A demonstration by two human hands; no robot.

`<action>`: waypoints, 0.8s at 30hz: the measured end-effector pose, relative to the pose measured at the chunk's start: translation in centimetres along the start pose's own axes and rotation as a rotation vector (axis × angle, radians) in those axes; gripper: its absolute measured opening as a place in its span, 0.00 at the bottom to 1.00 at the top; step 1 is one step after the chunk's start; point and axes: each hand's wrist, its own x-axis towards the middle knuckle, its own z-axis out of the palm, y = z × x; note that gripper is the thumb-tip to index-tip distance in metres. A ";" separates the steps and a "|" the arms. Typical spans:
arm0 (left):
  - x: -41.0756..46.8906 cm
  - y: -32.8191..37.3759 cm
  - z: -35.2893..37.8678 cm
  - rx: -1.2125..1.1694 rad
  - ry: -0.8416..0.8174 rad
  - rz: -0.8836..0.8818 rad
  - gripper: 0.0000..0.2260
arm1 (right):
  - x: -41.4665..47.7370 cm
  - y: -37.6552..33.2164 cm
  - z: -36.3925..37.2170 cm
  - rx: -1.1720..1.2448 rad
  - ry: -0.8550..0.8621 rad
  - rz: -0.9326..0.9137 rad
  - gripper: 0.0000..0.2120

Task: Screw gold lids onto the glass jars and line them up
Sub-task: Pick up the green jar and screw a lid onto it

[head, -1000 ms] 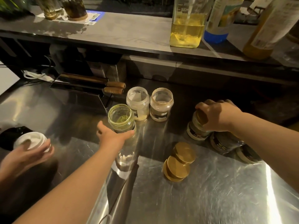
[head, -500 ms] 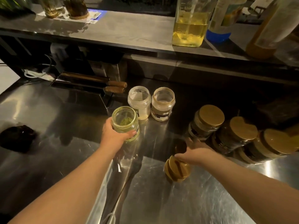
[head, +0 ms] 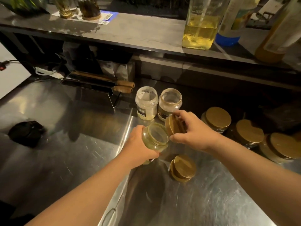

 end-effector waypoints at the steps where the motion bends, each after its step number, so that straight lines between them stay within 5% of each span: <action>1: -0.1 0.2 0.2 0.021 -0.016 0.015 0.42 | -0.1 -0.9 -0.3 -0.026 -0.049 -0.042 0.45; 6: -0.5 0.4 0.9 0.059 -0.064 0.029 0.47 | 0.5 -2.1 0.0 -0.254 -0.198 -0.108 0.46; 24: -1.7 1.1 1.6 0.080 -0.063 0.036 0.49 | 2.2 -2.4 1.8 -0.340 -0.274 -0.056 0.44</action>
